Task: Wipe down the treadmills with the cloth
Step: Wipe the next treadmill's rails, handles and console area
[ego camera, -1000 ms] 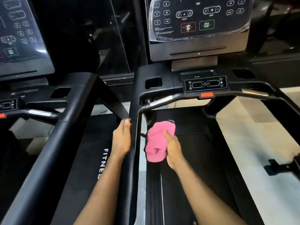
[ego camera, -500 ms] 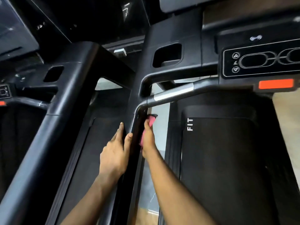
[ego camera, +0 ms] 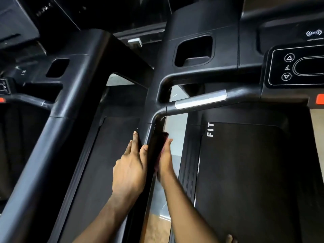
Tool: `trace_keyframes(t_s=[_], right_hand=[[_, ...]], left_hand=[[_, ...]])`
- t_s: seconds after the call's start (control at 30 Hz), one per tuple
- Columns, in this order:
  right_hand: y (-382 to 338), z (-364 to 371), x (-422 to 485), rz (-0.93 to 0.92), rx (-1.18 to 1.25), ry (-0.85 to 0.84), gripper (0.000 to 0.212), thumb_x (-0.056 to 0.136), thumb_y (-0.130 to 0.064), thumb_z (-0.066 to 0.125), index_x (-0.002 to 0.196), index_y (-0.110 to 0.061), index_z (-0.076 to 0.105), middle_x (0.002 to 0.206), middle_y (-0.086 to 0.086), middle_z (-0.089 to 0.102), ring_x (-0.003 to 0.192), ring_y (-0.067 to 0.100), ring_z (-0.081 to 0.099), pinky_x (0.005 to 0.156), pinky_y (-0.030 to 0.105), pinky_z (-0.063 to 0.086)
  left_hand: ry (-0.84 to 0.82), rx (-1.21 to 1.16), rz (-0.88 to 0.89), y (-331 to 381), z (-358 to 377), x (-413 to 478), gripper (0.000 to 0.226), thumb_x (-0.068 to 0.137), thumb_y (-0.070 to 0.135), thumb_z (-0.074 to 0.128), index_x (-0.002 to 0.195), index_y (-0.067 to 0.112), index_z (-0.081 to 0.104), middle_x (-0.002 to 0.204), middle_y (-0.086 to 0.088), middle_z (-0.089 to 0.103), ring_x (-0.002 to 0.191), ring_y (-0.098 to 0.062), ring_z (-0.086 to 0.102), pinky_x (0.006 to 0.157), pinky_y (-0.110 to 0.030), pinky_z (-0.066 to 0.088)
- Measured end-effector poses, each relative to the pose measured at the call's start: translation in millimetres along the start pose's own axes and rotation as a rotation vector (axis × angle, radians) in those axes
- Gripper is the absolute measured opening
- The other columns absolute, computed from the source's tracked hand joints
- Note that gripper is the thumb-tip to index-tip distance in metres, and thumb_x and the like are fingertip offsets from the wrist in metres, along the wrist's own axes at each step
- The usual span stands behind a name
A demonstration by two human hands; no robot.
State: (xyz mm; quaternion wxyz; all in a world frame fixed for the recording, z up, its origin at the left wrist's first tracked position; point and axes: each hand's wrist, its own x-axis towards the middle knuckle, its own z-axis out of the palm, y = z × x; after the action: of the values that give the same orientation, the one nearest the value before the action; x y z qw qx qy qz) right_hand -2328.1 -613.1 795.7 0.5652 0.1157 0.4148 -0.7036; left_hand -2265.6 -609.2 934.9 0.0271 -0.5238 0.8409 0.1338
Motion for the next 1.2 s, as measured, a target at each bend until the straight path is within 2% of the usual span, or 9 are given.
trace_keyframes(t_s=[0.03, 0.1, 0.23, 0.33, 0.5, 0.7, 0.9, 1.07, 1.2], right_hand=[[-15.6, 7.1, 12.6, -0.073, 0.020, 0.024, 0.100, 0.073, -0.095, 0.040, 0.147, -0.029, 0.051, 0.147, 0.000, 0.056, 0.127, 0.014, 0.059, 0.106, 0.030, 0.049], [-43.3, 14.7, 40.2, -0.157, 0.046, 0.083, 0.116, 0.064, -0.099, 0.044, 0.156, -0.030, 0.038, 0.159, -0.001, 0.043, 0.145, 0.016, 0.042, 0.123, 0.038, 0.030], [-28.2, 12.7, 29.3, -0.188, -0.028, 0.041, 0.093, 0.080, -0.090, 0.040, 0.149, -0.028, 0.051, 0.147, -0.007, 0.057, 0.137, 0.012, 0.051, 0.121, 0.039, 0.035], [15.4, 0.8, -17.0, -0.155, -0.074, 0.027, 0.098, 0.070, -0.097, 0.047, 0.145, -0.035, 0.054, 0.145, -0.010, 0.058, 0.134, 0.007, 0.053, 0.118, 0.039, 0.038], [-7.3, 20.7, -26.6, -0.340, -0.273, 0.024, 0.071, 0.081, -0.094, 0.025, 0.146, -0.067, 0.027, 0.161, -0.029, 0.026, 0.150, 0.002, 0.026, 0.125, 0.044, 0.021], [-57.8, 30.7, 3.0, -0.288, -0.315, 0.108, 0.075, 0.089, -0.080, 0.027, 0.157, -0.048, 0.020, 0.166, -0.015, 0.024, 0.150, 0.006, 0.023, 0.125, 0.045, 0.021], [-16.6, 26.8, -65.7, -0.533, -0.549, 0.044, 0.073, 0.099, -0.063, 0.016, 0.161, -0.025, 0.023, 0.166, -0.008, 0.023, 0.154, 0.008, 0.018, 0.126, 0.030, 0.013], [-66.1, 30.8, 10.6, -0.215, -0.242, 0.068, 0.072, 0.087, -0.077, 0.027, 0.155, -0.053, 0.020, 0.163, -0.007, 0.034, 0.149, 0.024, 0.034, 0.118, 0.055, 0.032], [-19.6, 17.9, -26.9, -0.389, -0.314, -0.001, 0.056, 0.087, -0.086, 0.030, 0.142, -0.074, 0.023, 0.161, -0.027, 0.030, 0.149, 0.008, 0.031, 0.122, 0.047, 0.027]], left_hand=[[0.001, 0.000, 0.001, 0.3, 0.0, 0.1, 0.063, 0.100, 0.057, 0.014, 0.160, 0.038, 0.012, 0.157, -0.003, 0.042, 0.124, -0.039, 0.056, 0.098, -0.047, 0.044], [0.003, -0.001, 0.005, 0.1, 0.7, 0.4, 0.061, 0.102, 0.055, 0.016, 0.160, 0.037, 0.013, 0.157, -0.003, 0.042, 0.125, -0.039, 0.055, 0.098, -0.046, 0.043], [0.007, 0.002, 0.013, -0.7, 0.8, 0.8, 0.060, 0.103, 0.053, 0.017, 0.160, 0.034, 0.015, 0.156, -0.005, 0.043, 0.125, -0.040, 0.055, 0.099, -0.046, 0.042], [0.034, -0.009, 0.020, 0.0, -0.3, -1.3, 0.057, 0.105, 0.050, 0.020, 0.160, 0.033, 0.021, 0.151, -0.005, 0.051, 0.121, -0.040, 0.057, 0.096, -0.045, 0.042], [0.084, -0.037, 0.021, -1.9, -1.9, -2.8, 0.050, 0.108, 0.042, 0.023, 0.157, 0.038, 0.027, 0.138, -0.008, 0.062, 0.115, -0.039, 0.060, 0.092, -0.042, 0.041], [0.136, -0.084, 0.029, -5.6, 0.1, -2.7, 0.047, 0.108, 0.039, 0.026, 0.154, 0.042, 0.033, 0.119, -0.008, 0.072, 0.104, -0.035, 0.063, 0.086, -0.041, 0.042], [0.157, -0.133, 0.014, -5.5, 0.3, -2.8, 0.045, 0.109, 0.034, 0.031, 0.152, 0.040, 0.038, 0.113, -0.009, 0.073, 0.104, -0.034, 0.064, 0.085, -0.039, 0.043], [0.167, -0.161, 0.008, -5.1, 0.4, -3.6, 0.045, 0.108, 0.035, 0.030, 0.152, 0.041, 0.039, 0.106, -0.008, 0.074, 0.100, -0.033, 0.064, 0.088, -0.042, 0.045], [0.174, -0.144, 0.005, -4.0, 1.8, -2.5, 0.045, 0.108, 0.036, 0.030, 0.152, 0.041, 0.039, 0.100, -0.007, 0.074, 0.096, -0.032, 0.066, 0.084, -0.040, 0.045]])
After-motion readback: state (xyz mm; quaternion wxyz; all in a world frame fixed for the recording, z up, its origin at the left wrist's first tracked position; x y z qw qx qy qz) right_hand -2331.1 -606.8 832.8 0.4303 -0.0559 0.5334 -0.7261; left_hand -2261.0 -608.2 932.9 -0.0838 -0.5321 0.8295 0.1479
